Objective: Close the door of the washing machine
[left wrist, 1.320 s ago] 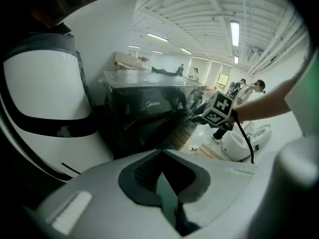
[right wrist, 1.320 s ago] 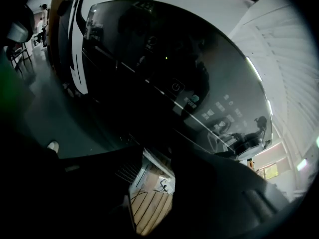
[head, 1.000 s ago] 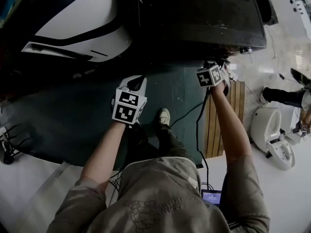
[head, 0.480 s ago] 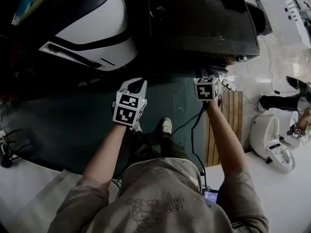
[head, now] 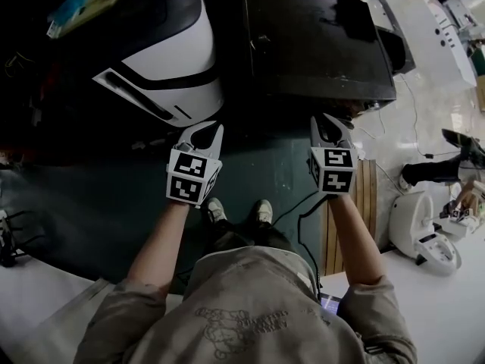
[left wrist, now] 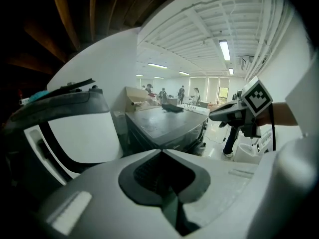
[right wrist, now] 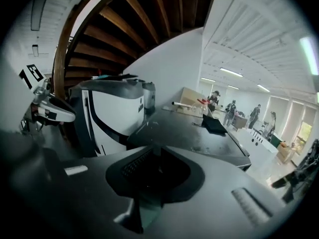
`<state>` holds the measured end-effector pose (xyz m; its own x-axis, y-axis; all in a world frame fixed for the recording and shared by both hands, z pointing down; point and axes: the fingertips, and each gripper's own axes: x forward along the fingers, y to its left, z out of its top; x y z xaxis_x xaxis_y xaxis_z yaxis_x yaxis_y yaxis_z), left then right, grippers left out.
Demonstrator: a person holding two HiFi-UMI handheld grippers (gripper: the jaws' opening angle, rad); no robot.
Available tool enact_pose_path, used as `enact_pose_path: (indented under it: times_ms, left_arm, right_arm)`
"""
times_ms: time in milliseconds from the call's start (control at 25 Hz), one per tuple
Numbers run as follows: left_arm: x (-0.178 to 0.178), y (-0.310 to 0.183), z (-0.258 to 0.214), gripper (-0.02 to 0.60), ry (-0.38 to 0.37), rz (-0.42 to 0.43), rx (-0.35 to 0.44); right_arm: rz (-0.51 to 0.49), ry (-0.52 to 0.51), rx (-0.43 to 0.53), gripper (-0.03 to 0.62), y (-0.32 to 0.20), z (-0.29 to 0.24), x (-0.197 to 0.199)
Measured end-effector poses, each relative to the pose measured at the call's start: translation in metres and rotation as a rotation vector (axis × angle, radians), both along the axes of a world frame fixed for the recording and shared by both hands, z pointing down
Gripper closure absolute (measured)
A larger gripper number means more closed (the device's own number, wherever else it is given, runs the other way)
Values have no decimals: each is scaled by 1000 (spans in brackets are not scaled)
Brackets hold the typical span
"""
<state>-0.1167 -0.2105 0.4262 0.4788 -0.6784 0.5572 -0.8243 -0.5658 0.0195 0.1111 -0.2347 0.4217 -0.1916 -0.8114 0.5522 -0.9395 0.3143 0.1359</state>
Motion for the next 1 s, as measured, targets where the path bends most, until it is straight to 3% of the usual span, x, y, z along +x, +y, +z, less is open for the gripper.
enact_pose_path:
  times_ms: [320, 520, 800, 1000]
  left_arm:
    - [-37, 14, -79, 581, -10, 3, 160]
    - [-52, 31, -119, 581, 29, -10, 223]
    - [-73, 62, -183, 581, 60, -37, 369]
    - [-88, 81, -221, 581, 30, -54, 473]
  right_arm:
    - [-78, -78, 161, 525, 39, -94, -51]
    - [-148, -98, 241, 535, 65, -143, -85]
    - [-218, -129, 344, 559, 96, -199, -117]
    - [-259, -168, 393, 566, 111, -228, -131]
